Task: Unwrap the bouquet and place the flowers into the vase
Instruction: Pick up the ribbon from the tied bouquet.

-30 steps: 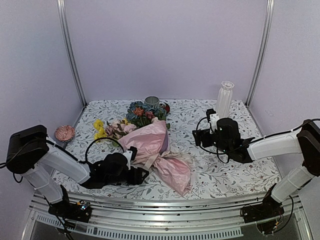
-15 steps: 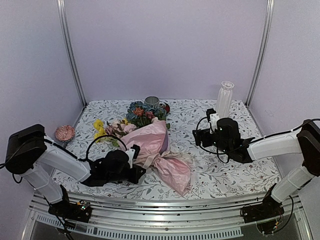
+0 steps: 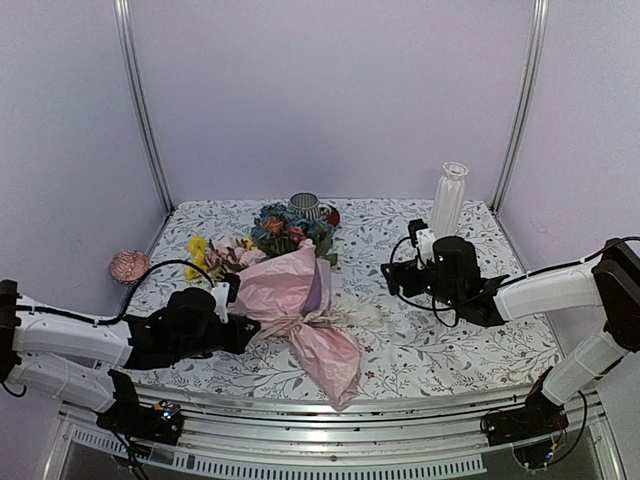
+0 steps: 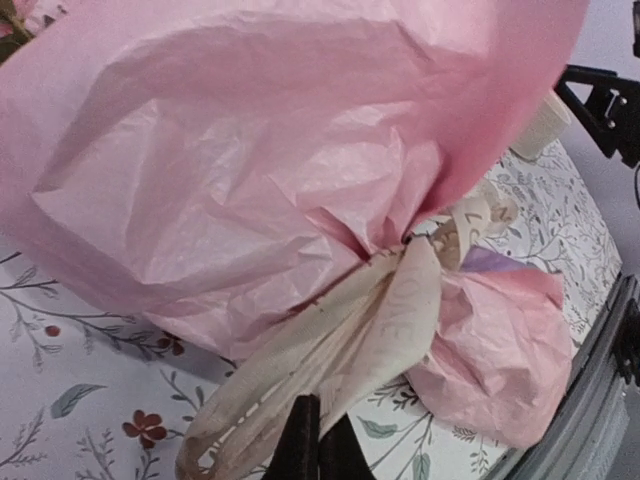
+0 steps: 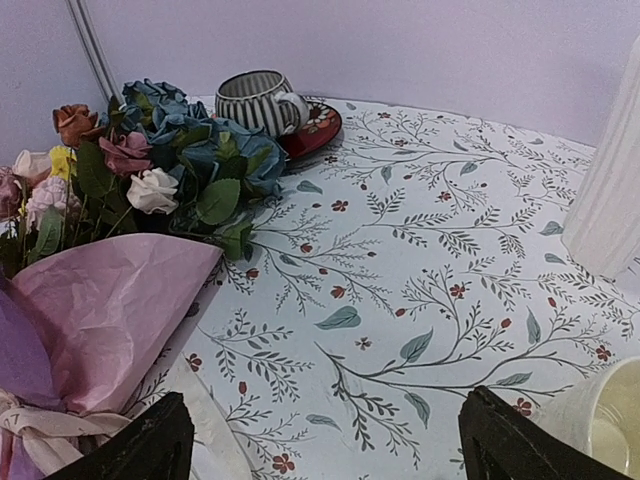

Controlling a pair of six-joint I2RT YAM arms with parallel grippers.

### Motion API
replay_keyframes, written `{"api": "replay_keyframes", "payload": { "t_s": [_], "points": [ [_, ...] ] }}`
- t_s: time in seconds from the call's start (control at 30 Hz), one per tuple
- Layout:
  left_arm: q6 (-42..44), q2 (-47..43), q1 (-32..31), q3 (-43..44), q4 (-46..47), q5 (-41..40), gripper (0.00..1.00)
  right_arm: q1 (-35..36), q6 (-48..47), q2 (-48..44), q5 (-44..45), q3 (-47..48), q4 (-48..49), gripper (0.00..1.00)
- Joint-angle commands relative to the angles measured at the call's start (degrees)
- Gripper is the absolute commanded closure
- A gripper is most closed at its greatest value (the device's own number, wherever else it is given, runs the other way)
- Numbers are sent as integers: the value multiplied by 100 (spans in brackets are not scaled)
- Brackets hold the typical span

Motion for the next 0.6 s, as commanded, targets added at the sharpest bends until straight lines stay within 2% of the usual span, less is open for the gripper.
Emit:
{"api": "replay_keyframes", "payload": {
  "t_s": [0.0, 0.1, 0.27, 0.47, 0.57],
  "points": [
    [-137, -962, 514, -323, -697, 57, 100, -9, -152, 99, -525, 123, 6, 7],
    [-95, -1652, 791, -464, -979, 168, 100, 54, -361, 106, -1097, 135, 58, 9],
    [-87, -2448, 1156, -581, -1484, 186, 100, 426, -820, 319, -1420, 261, 123, 11],
    [-96, -2635, 1258, -718, -1548, 304, 100, 673, -1264, 623, -2382, 479, 109, 20],
    [-69, -2592, 1266, -713, -1544, 337, 100, 820, -1414, 839, -2368, 652, -34, 21]
  ]
}}
